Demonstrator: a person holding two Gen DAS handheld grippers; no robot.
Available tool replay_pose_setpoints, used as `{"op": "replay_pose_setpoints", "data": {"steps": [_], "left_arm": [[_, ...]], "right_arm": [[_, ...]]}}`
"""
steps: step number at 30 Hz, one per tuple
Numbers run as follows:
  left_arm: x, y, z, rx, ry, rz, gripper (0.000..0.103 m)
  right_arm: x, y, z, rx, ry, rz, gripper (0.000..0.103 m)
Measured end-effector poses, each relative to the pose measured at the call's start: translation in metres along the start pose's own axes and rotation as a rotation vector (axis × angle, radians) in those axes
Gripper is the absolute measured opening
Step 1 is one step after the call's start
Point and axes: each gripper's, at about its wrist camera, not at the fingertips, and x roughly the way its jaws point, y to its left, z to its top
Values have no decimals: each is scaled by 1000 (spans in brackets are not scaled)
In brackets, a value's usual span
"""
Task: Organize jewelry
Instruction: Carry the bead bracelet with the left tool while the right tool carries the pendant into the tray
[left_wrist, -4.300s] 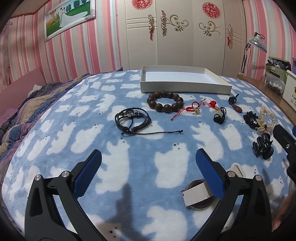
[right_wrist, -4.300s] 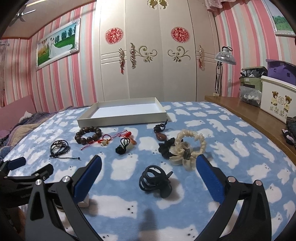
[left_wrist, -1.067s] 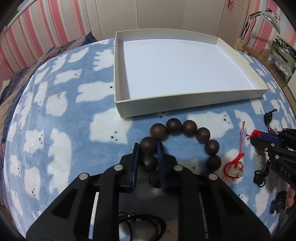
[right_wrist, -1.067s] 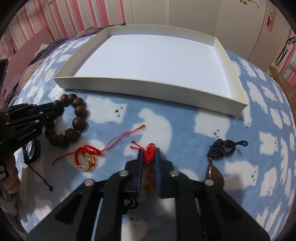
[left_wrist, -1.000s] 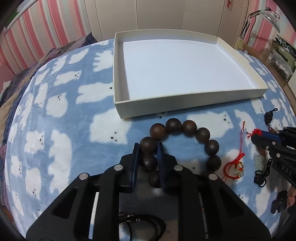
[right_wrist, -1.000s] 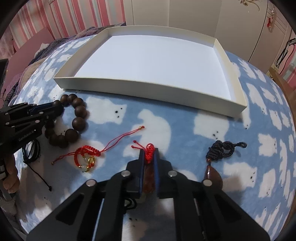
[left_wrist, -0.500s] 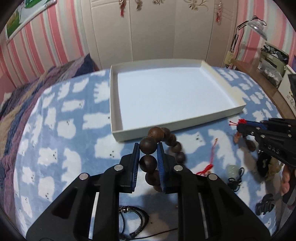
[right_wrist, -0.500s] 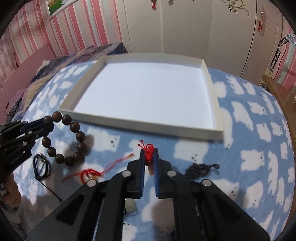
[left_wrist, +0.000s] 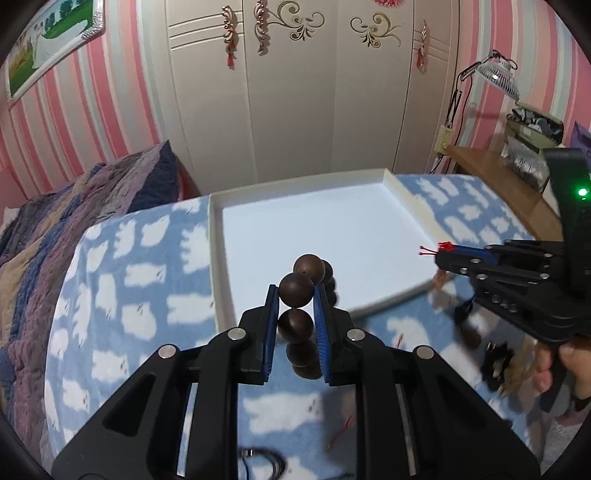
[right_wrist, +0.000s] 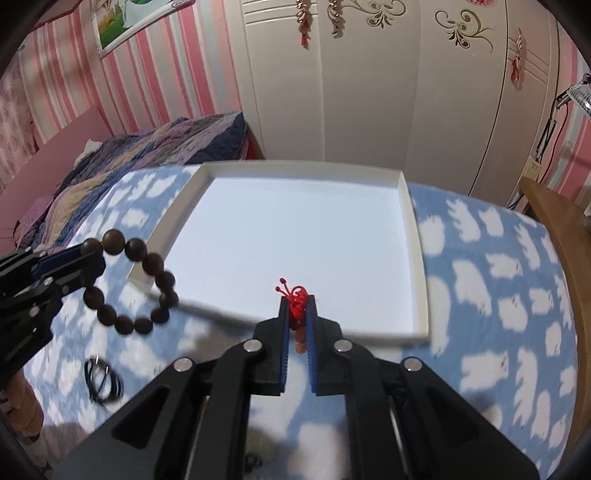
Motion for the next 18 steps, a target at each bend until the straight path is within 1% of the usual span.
{"op": "replay_pose_setpoints", "data": {"steps": [2,5,6,9,12,14,16,18], "left_arm": [[10,2,15,4,-5,-10,17],[39,8,40,-11,29,-56,17],[49,10,47,-7,34,-56,17],[82,11,69,29,38,-24,17],[116,18,89,45,67,-26,17],[134,24,98,34,73,-27,17],[155,35,109,13,95,-45,17],[175,50,115,-10,112,-30,17]], "right_arm": [[9,-4,16,12,-6,-14,8],[28,-9,38,21,-1,-27,8],[39,-11,49,26,4,-34,8],[65,-17,70,46,22,-44,8],[95,-19,90,63,49,-46,8],[114,-19,101,81,60,-37,8],[128,-17,108,87,64,-38,8],[142,-16,114,96,72,-39,8]]}}
